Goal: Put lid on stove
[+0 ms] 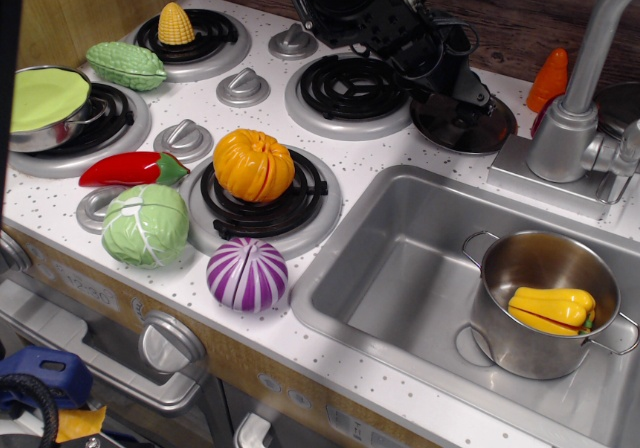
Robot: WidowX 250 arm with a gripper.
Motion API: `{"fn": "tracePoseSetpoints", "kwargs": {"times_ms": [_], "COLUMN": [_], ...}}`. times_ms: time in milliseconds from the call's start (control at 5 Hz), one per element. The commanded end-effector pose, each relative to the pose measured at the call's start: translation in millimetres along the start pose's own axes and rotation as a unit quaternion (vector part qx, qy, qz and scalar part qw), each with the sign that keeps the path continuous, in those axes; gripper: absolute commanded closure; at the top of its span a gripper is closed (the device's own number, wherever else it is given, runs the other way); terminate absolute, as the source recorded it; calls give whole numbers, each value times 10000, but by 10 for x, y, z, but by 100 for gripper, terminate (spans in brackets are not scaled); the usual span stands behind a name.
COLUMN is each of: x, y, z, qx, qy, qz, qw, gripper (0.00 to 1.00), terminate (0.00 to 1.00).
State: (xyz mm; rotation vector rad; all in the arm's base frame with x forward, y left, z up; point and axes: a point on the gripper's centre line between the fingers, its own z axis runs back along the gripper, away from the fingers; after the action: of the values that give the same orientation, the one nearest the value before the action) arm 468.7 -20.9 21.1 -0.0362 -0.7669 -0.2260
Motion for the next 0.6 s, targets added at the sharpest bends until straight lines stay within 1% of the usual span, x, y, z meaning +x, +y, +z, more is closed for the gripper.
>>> {"fn": "tracePoseSetpoints", "kwargs": {"times_ms": [0, 400], "x": [185, 149], "y": [-19, -81], "z": [66, -31], "qx": [73, 40], "qy": [-316, -449], "qz": [-78, -36], "qw": [9994, 9990], "gripper": [0, 0], "terminate": [0, 0]}}
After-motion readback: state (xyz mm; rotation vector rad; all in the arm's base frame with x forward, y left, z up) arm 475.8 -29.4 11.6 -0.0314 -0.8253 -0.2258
